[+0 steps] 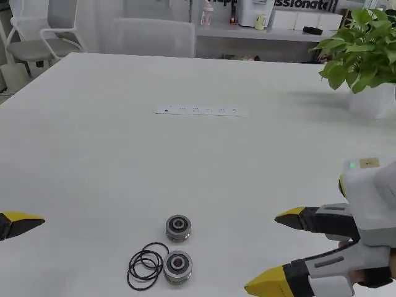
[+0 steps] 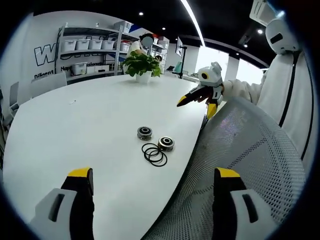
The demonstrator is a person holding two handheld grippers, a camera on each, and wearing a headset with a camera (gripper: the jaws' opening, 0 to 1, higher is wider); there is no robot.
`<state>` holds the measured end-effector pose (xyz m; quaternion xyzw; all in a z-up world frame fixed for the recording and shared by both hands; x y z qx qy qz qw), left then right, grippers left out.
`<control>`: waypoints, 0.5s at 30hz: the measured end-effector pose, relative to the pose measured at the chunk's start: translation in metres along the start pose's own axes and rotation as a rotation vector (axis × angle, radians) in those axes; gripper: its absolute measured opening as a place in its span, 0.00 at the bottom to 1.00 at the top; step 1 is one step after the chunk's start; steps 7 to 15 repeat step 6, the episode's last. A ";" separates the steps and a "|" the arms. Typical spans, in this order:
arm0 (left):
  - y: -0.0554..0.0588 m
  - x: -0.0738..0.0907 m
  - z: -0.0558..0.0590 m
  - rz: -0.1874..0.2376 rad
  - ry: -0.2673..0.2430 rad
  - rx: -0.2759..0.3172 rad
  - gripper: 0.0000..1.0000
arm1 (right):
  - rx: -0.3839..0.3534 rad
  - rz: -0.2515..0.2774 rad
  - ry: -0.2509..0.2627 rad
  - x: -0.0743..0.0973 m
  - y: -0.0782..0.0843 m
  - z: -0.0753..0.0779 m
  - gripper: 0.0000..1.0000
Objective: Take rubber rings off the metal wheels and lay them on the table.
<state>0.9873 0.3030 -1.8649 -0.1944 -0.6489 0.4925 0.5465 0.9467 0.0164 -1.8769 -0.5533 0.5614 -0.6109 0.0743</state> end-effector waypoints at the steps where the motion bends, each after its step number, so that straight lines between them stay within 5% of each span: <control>1: 0.001 0.000 0.000 -0.001 -0.001 0.003 0.99 | -0.006 -0.007 0.000 0.000 0.004 0.000 0.85; 6: 0.003 0.001 0.003 -0.004 0.004 0.028 0.99 | -0.037 -0.051 0.007 0.000 0.025 -0.003 0.87; 15: 0.003 0.001 0.003 -0.004 0.004 0.028 0.99 | -0.037 -0.051 0.007 0.000 0.025 -0.003 0.87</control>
Point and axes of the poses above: the centre of the closed fingertips' face, and the gripper's own axes: x roughly backward along the fingers, z roughly to its right, y roughly out of its underside, the point moved 4 cm from there along x, roughly backward along the fingers, and after that the axes turned 5 degrees about -y, right-handed, at the moved point
